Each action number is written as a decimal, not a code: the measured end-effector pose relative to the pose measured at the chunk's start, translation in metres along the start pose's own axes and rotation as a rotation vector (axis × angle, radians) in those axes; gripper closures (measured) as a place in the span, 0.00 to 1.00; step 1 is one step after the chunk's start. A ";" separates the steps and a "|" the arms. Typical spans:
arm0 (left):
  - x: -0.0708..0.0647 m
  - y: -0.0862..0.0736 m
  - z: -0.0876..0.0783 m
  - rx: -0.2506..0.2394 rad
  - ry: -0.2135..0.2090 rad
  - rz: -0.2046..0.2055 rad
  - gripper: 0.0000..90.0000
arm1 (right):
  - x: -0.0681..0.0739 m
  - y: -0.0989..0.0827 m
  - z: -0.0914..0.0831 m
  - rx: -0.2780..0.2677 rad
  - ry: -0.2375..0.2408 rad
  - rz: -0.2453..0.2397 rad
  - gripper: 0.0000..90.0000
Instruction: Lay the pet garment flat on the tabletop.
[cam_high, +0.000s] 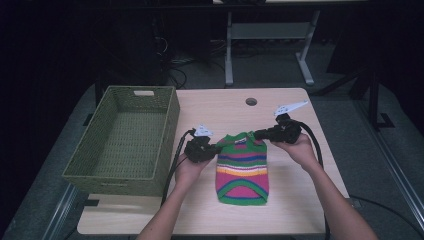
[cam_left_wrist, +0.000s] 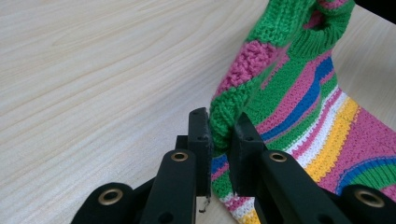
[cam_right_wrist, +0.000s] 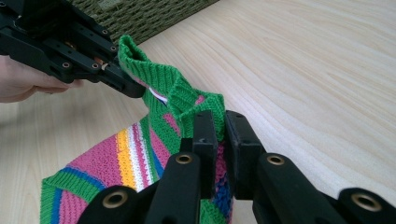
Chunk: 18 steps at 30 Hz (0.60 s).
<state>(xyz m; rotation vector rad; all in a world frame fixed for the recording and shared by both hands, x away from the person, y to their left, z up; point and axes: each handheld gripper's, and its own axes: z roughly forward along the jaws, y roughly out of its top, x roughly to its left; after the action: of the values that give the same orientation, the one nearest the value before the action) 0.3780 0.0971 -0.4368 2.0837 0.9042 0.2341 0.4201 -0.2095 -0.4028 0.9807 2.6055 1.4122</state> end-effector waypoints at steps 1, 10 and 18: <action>0.000 0.000 0.001 -0.004 -0.001 -0.003 0.90 | 0.000 0.000 0.000 0.001 -0.001 0.003 0.92; 0.003 0.001 0.003 -0.013 0.036 -0.029 0.73 | -0.004 0.002 0.001 -0.019 -0.067 0.014 0.77; 0.003 0.000 0.002 -0.013 0.054 -0.044 0.63 | -0.013 0.002 -0.001 -0.014 -0.086 0.039 0.70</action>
<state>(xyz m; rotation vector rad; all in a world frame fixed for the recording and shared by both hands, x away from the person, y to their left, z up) 0.3817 0.0977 -0.4387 2.0517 0.9772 0.2729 0.4314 -0.2161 -0.4043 1.0717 2.5262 1.3624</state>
